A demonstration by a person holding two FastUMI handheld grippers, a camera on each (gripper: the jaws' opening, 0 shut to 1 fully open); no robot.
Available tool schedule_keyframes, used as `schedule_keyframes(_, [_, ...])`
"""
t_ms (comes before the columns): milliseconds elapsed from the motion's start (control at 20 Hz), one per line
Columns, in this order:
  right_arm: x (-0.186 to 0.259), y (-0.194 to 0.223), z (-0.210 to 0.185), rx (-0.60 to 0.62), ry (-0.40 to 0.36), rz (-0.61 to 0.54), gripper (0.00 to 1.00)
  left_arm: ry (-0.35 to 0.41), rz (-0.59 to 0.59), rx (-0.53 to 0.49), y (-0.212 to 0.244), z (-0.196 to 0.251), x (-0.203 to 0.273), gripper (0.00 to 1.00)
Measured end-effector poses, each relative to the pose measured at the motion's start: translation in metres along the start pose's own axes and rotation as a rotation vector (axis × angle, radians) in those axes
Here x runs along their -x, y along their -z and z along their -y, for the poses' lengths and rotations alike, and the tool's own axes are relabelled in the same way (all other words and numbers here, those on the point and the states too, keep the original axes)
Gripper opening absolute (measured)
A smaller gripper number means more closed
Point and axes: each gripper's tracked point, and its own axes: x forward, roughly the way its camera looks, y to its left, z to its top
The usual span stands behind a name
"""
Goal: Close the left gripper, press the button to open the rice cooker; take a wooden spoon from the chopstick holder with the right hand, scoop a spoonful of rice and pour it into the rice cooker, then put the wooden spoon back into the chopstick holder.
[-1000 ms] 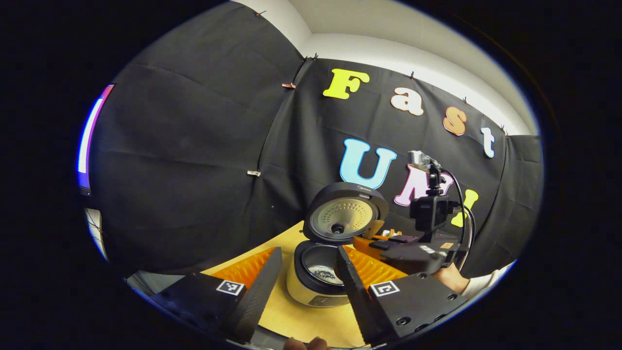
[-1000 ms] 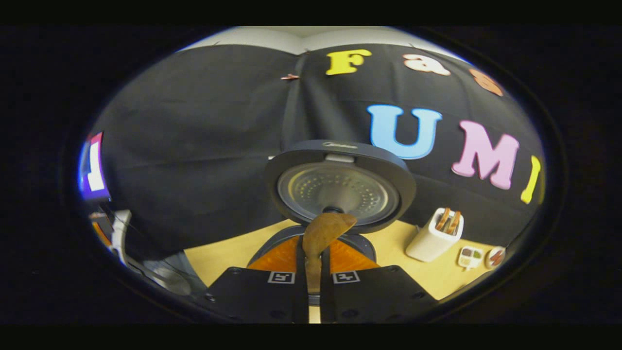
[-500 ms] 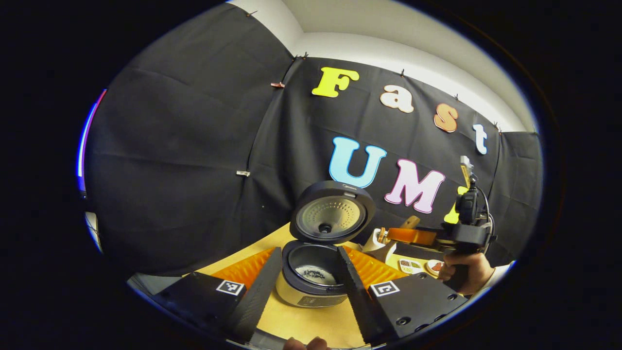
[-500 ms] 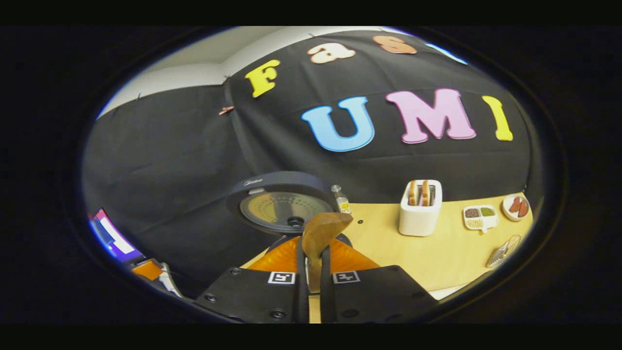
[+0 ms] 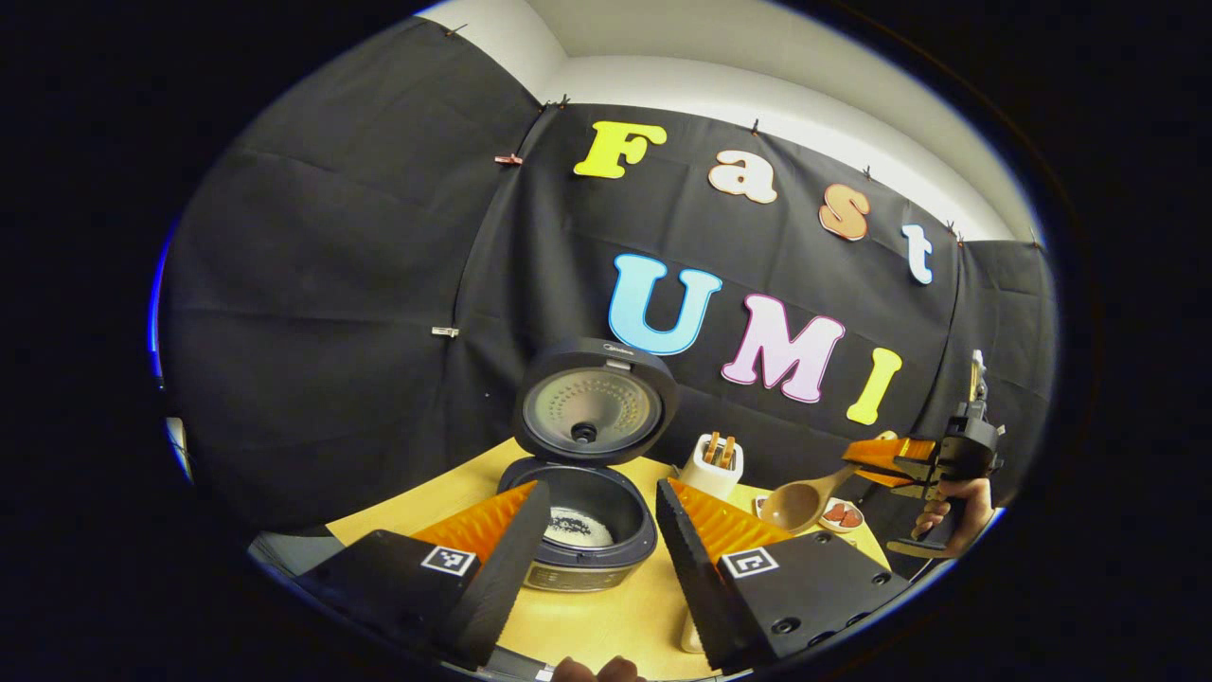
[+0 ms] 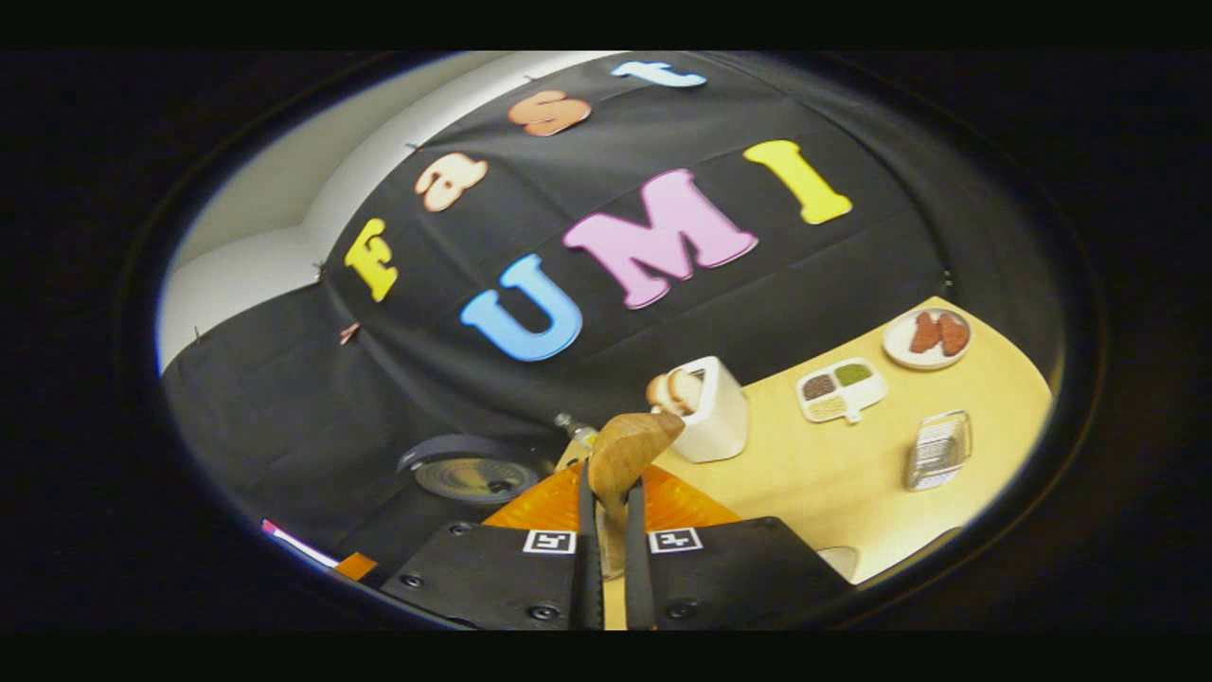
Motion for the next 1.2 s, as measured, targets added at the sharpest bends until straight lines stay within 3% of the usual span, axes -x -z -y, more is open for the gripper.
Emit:
schedule_keyframes(350, [0.022,-0.066,0.123,-0.057,0.119,0.057,0.13,-0.052,-0.02,-0.048,0.008,0.043,0.011,0.8])
schedule_keyframes(700, [0.015,-0.07,0.24,-0.061,0.226,0.043,0.18,-0.137,-0.064,-0.112,0.018,0.074,0.035,0.79])
schedule_keyframes(950, [0.002,-0.067,0.283,-0.043,0.27,0.041,0.13,-0.166,-0.118,-0.175,0.026,0.086,0.046,0.79])
schedule_keyframes(1200, [-0.01,-0.048,0.311,0.07,0.339,0.018,0.13,-0.154,-0.135,-0.204,0.023,0.106,0.041,0.79])
